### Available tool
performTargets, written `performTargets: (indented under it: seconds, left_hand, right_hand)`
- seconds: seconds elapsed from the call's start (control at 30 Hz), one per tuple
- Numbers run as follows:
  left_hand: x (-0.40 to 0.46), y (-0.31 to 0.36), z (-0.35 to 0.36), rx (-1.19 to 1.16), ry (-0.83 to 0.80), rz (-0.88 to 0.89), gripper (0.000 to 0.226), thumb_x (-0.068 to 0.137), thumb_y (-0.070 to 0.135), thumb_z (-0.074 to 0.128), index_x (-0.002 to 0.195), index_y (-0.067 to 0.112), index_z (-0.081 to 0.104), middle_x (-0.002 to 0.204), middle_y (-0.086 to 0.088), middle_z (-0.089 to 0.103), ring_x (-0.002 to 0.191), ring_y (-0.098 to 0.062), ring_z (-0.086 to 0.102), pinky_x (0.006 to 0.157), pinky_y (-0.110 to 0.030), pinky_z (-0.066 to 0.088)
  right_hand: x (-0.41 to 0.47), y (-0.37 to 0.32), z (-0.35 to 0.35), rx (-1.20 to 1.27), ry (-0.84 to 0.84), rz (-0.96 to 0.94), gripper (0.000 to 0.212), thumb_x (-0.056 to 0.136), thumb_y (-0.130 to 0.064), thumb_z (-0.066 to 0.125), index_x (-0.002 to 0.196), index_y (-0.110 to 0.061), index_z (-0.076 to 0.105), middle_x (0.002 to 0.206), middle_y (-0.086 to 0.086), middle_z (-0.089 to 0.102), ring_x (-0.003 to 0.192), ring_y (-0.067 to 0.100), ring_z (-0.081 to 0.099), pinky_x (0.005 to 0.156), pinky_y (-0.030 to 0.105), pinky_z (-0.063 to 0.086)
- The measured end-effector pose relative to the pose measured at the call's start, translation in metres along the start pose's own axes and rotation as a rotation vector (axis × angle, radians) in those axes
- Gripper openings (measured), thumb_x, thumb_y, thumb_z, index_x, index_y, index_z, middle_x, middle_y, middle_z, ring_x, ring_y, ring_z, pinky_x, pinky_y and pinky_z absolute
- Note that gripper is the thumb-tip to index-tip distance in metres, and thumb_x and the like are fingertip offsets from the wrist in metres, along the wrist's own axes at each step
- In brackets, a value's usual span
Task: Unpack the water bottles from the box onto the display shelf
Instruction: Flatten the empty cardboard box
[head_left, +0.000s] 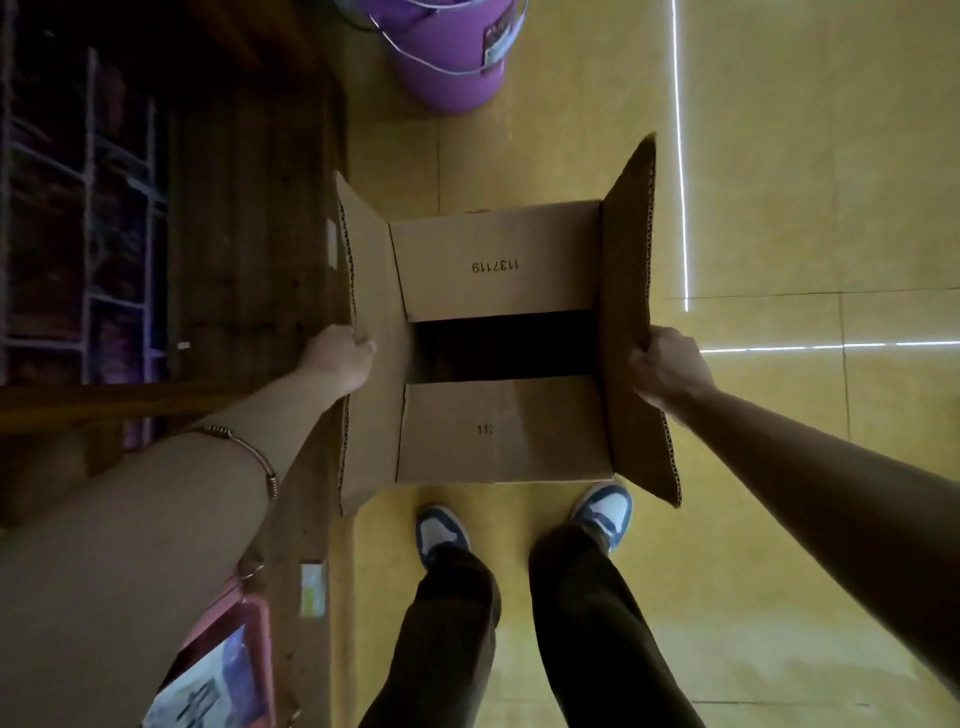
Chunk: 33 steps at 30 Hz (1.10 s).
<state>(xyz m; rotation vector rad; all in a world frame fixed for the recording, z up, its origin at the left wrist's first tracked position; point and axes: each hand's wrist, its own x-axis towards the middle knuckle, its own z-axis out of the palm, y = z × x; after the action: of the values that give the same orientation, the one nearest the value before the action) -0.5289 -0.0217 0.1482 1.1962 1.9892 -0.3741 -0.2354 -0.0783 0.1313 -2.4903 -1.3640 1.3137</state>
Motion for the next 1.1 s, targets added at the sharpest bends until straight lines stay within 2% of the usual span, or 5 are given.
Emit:
performTargets:
  seconds: [0.17,0.3,0.6,0.9,1.1]
  left_hand:
    - [0.022,-0.007,0.029,-0.069,0.090,-0.015,0.033,0.102,0.022,0.040,0.120,0.001,0.058,0.122,-0.019,0.058,0.117,-0.033,0.052,0.098,-0.040,0.042]
    - [0.033,-0.021,0.049,-0.100,0.169,0.000,0.030,0.099,0.022,0.044,0.119,0.004,0.058,0.121,-0.018,0.058,0.119,-0.033,0.050,0.102,-0.046,0.042]
    - [0.021,-0.017,0.050,-0.057,-0.075,0.008,0.055,0.093,0.010,0.055,0.144,0.011,0.035,0.145,-0.012,0.042,0.135,-0.030,0.038,0.111,-0.041,0.034]
    - [-0.010,-0.035,0.063,-0.126,0.132,0.169,0.052,0.099,0.011,0.044,0.148,0.012,0.027,0.141,-0.016,0.044,0.130,-0.029,0.043,0.107,-0.035,0.036]
    - [-0.009,-0.041,0.104,0.129,0.054,0.503,0.064,0.099,0.045,0.032,0.152,0.025,0.003,0.160,0.006,0.003,0.146,-0.018,0.008,0.114,-0.036,0.019]
  right_hand:
    - [0.025,0.003,0.031,0.006,0.013,-0.001,0.031,0.099,-0.009,0.033,0.116,0.000,0.057,0.099,0.015,0.059,0.081,0.026,0.055,0.060,0.028,0.039]
    - [0.032,0.002,0.050,-0.022,0.066,-0.063,0.032,0.100,-0.013,0.032,0.118,-0.004,0.057,0.101,0.015,0.061,0.085,0.030,0.057,0.071,0.035,0.046]
    - [0.028,0.007,0.037,-0.050,-0.077,0.026,0.034,0.102,-0.011,0.032,0.130,-0.003,0.049,0.119,0.020,0.059,0.099,0.032,0.060,0.075,0.033,0.048]
    - [0.000,-0.003,0.050,0.057,-0.088,-0.117,0.045,0.103,-0.025,0.030,0.148,-0.026,0.024,0.123,0.018,0.060,0.103,0.034,0.060,0.086,0.045,0.052]
    - [-0.002,-0.003,0.088,-0.166,-0.239,-0.303,0.055,0.102,-0.038,0.030,0.153,-0.029,0.010,0.159,-0.001,0.019,0.142,0.024,0.025,0.108,0.045,0.034]
